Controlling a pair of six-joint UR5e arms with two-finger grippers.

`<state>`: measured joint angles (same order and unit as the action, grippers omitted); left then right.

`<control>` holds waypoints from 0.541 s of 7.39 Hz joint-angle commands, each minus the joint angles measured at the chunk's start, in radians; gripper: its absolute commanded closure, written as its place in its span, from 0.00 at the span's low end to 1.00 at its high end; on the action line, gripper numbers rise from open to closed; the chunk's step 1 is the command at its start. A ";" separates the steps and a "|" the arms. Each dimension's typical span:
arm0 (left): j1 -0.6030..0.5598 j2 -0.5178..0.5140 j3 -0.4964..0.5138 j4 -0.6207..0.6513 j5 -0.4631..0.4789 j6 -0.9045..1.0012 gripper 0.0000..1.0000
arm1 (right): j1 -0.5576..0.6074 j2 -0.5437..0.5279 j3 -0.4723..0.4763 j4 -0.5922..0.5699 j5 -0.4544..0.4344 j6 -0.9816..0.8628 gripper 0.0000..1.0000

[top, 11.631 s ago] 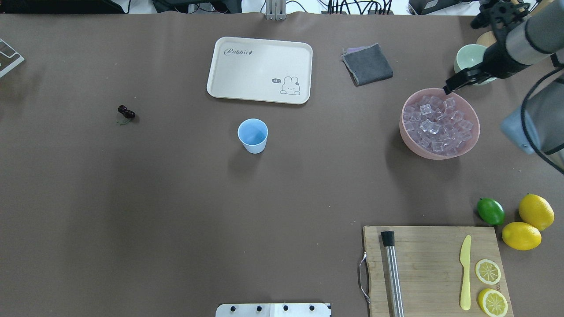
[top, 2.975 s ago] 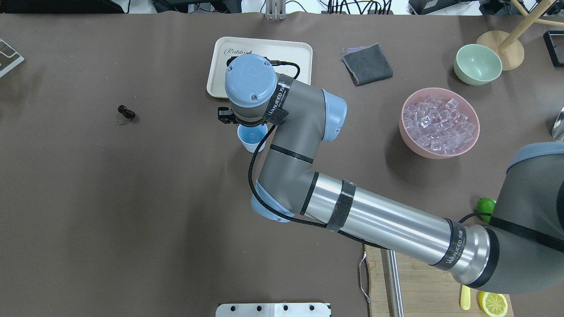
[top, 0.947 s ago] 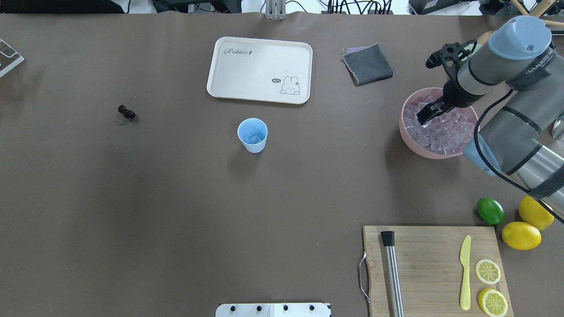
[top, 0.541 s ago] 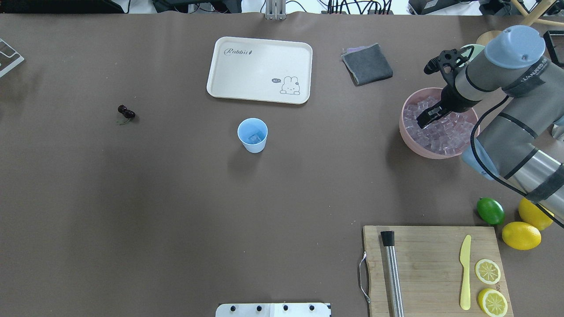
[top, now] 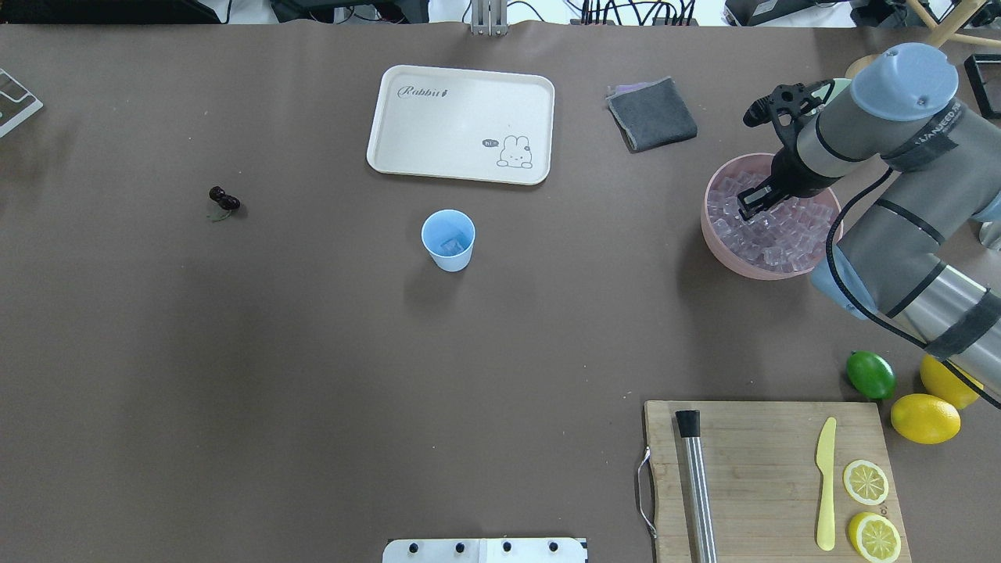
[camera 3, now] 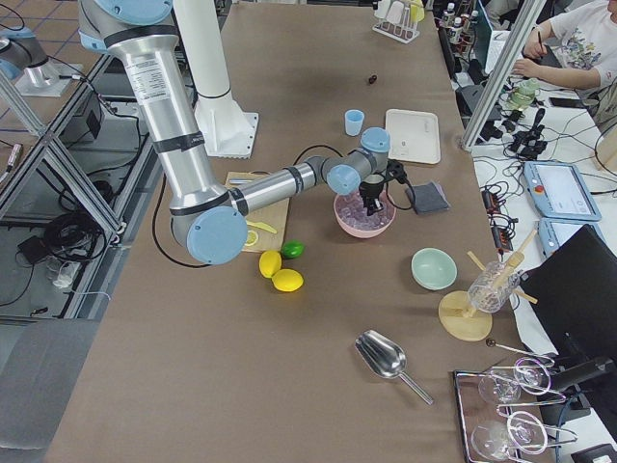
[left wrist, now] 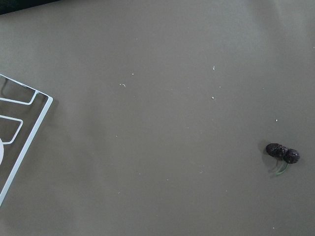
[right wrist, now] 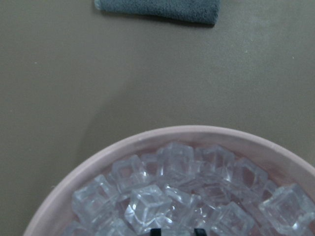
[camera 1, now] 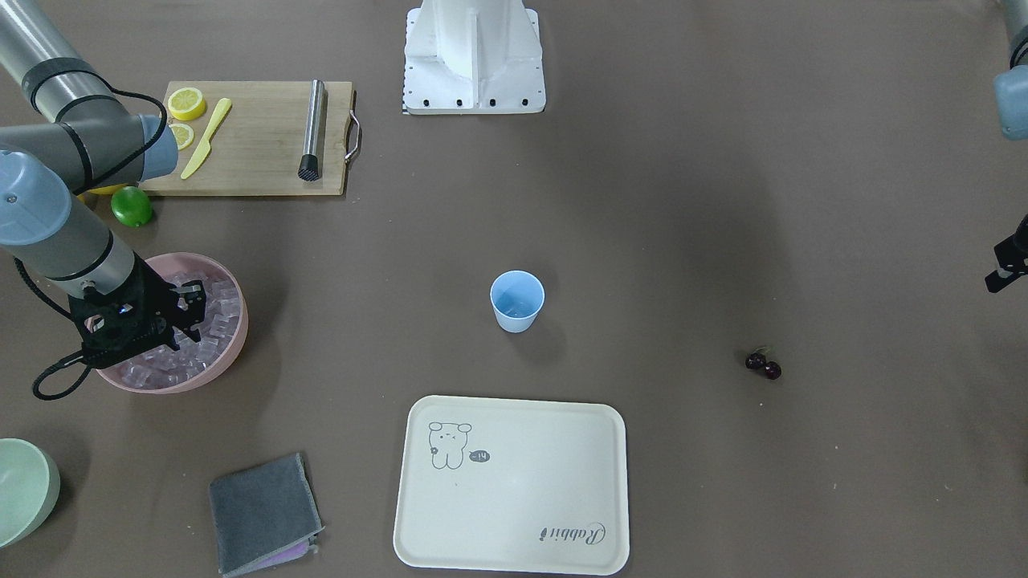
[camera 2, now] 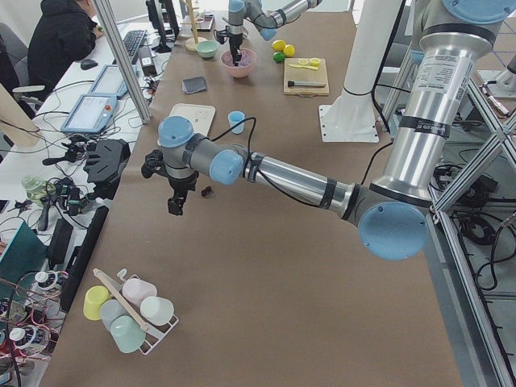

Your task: Put ice and cherries in cup

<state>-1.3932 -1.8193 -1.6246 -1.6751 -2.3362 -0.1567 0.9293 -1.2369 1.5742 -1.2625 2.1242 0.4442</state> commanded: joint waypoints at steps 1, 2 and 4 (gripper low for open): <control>0.000 0.000 0.006 0.000 0.000 0.002 0.02 | 0.035 0.023 0.056 -0.030 0.054 0.007 1.00; 0.000 0.000 0.008 0.000 0.000 0.002 0.02 | 0.037 0.093 0.087 -0.110 0.078 0.054 1.00; 0.005 0.000 0.008 0.000 0.000 0.000 0.02 | -0.129 0.398 -0.013 -0.190 -0.071 0.389 1.00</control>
<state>-1.3908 -1.8193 -1.6172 -1.6751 -2.3362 -0.1560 0.8902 -1.0119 1.6190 -1.4092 2.1488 0.6572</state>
